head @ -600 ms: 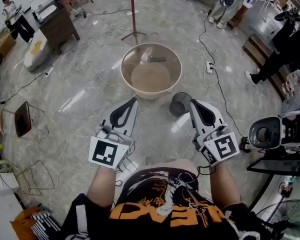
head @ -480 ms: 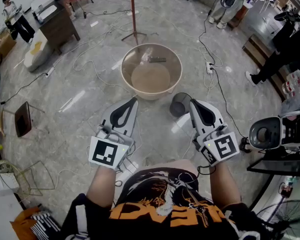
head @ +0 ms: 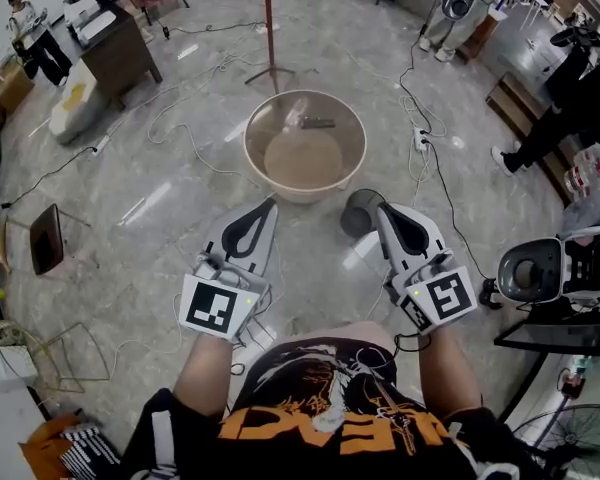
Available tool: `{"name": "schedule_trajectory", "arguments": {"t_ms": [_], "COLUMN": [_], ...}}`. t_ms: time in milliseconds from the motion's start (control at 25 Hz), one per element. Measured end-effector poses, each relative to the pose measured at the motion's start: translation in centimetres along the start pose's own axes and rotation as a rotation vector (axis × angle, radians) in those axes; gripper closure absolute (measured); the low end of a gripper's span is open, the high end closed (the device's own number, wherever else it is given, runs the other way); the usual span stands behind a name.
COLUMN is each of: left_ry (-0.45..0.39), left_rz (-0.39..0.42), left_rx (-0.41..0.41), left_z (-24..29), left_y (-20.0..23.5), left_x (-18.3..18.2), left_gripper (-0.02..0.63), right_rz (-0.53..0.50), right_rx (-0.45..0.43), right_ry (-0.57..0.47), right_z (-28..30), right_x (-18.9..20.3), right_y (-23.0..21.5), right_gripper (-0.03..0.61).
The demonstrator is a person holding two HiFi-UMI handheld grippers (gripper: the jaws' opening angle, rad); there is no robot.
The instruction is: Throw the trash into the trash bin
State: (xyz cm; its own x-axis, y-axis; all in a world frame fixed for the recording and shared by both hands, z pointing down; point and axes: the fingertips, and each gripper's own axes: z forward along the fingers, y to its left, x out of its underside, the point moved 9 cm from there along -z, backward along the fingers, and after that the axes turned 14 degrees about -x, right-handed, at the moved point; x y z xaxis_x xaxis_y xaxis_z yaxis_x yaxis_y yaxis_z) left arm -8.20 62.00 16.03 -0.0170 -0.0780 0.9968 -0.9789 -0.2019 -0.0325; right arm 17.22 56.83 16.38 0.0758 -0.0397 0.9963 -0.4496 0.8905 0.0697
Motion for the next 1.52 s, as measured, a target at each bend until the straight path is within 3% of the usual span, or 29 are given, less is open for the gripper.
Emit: {"name": "schedule_trajectory", "arguments": {"t_ms": [320,520,960,1200,1520], "left_ry": [0.032,0.055,0.119,0.093,0.126], "left_rz": [-0.020,-0.019,0.016,0.052,0.040], "left_rx": [-0.019,-0.002,-0.005,-0.038,-0.061], "left_z": [1.0,4.1,18.2,25.5,31.3], "left_y": [0.5,1.1,1.4,1.4,5.3], "left_x": [1.4,2.2,2.6,1.6,3.6], "left_gripper": [0.592,0.592,0.592,0.592,0.592], "right_rz": [0.003,0.038,0.089,0.091,0.115], "right_rx": [-0.023,-0.012,-0.059,-0.106,-0.120], "right_ry": [-0.006,0.024,-0.033,-0.068,-0.033], "right_z": [0.3,1.4,6.9,10.7,16.8], "right_x": [0.8,1.6,4.1,4.6,5.0], "right_y": [-0.5,-3.4,-17.9,-26.3,-31.0], "right_gripper": [0.565,0.565,0.565,0.565,0.565]}}
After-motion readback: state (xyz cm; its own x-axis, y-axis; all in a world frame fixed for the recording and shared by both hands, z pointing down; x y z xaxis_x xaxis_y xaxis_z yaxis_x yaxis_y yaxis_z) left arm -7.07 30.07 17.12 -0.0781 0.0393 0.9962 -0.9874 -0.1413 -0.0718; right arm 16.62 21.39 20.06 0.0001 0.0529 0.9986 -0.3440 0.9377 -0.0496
